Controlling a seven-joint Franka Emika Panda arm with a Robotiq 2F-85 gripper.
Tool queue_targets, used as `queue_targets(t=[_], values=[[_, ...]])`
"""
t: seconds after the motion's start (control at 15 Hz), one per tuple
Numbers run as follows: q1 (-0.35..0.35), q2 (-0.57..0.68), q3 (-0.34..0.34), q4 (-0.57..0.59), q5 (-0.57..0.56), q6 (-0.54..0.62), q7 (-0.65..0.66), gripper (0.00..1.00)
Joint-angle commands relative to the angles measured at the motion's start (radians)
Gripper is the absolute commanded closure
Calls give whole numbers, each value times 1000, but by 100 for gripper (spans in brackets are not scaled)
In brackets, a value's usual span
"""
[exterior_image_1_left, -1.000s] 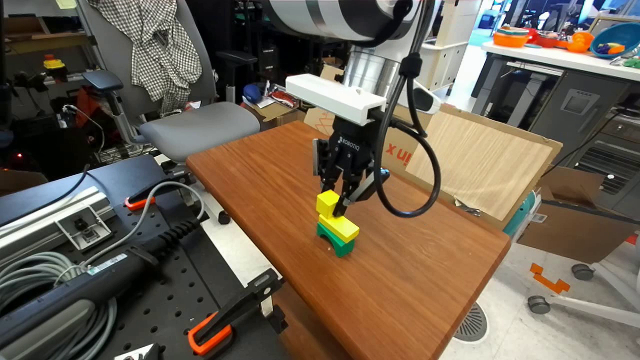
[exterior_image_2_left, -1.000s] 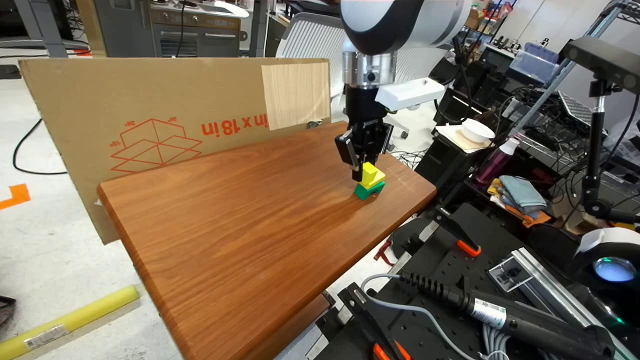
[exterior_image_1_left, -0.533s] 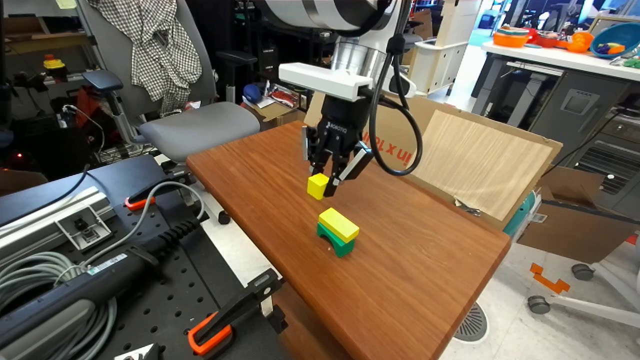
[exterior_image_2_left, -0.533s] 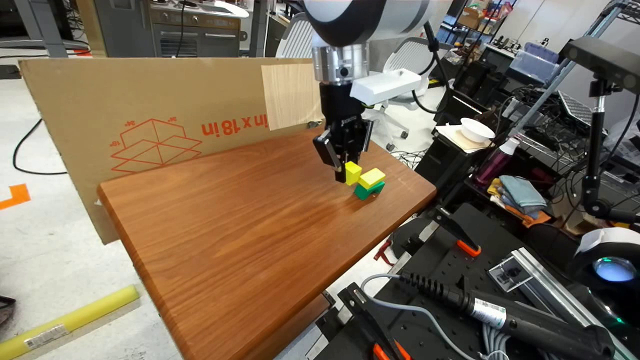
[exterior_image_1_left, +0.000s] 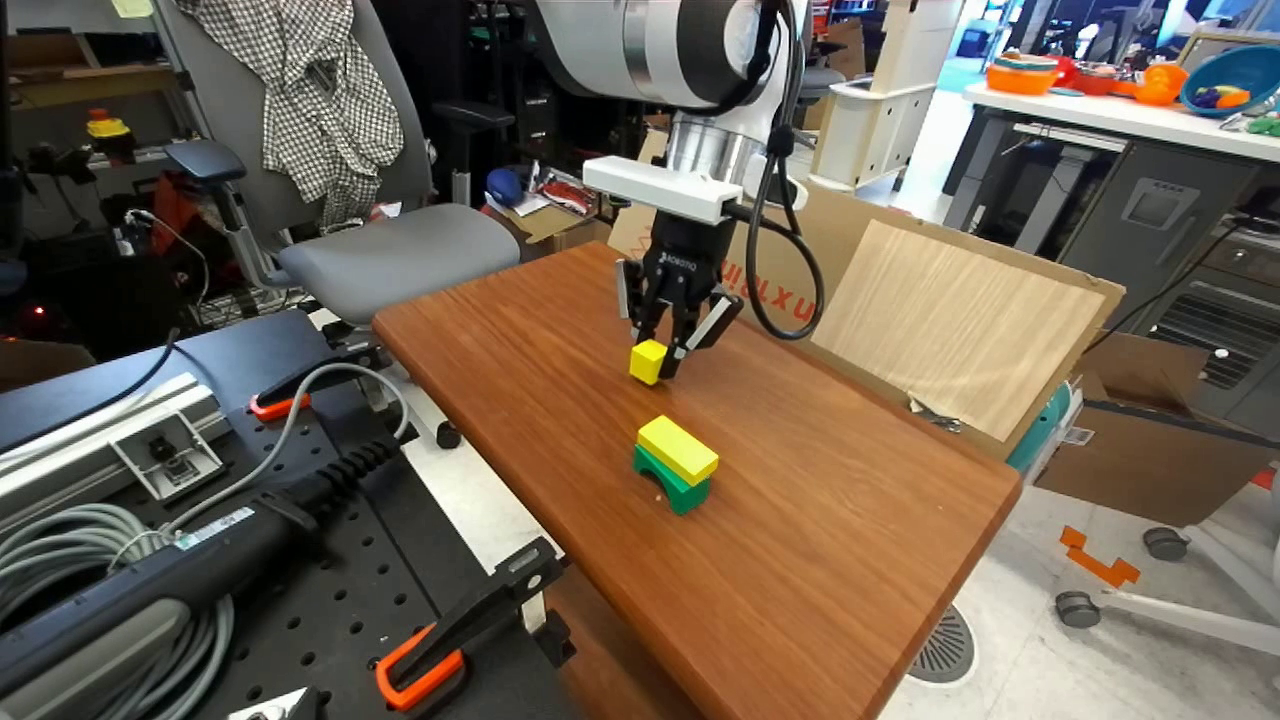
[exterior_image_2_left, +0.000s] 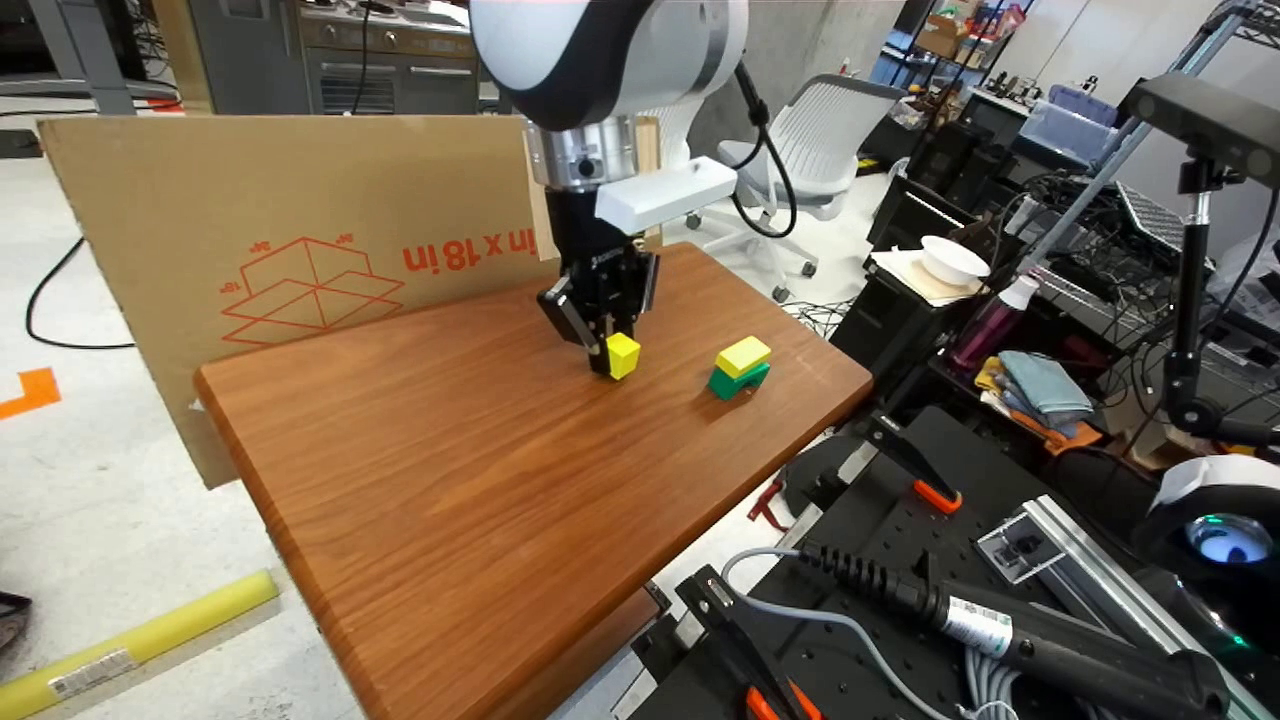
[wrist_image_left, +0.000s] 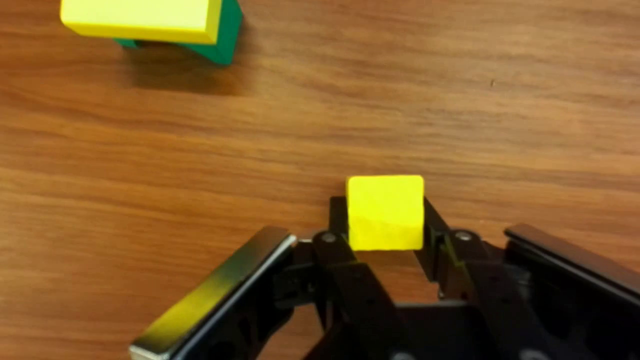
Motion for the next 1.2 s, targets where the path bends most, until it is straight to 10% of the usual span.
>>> queue_targets(t=[0.0, 0.07, 0.13, 0.53, 1.13], values=[[21, 110, 4, 169, -34, -75, -14, 91], [25, 118, 4, 190, -41, -86, -18, 91], [28, 127, 5, 210, -46, -106, -27, 41], [22, 106, 7, 218, -49, -100, -42, 3], [-92, -239, 25, -135, -22, 112, -185, 0]])
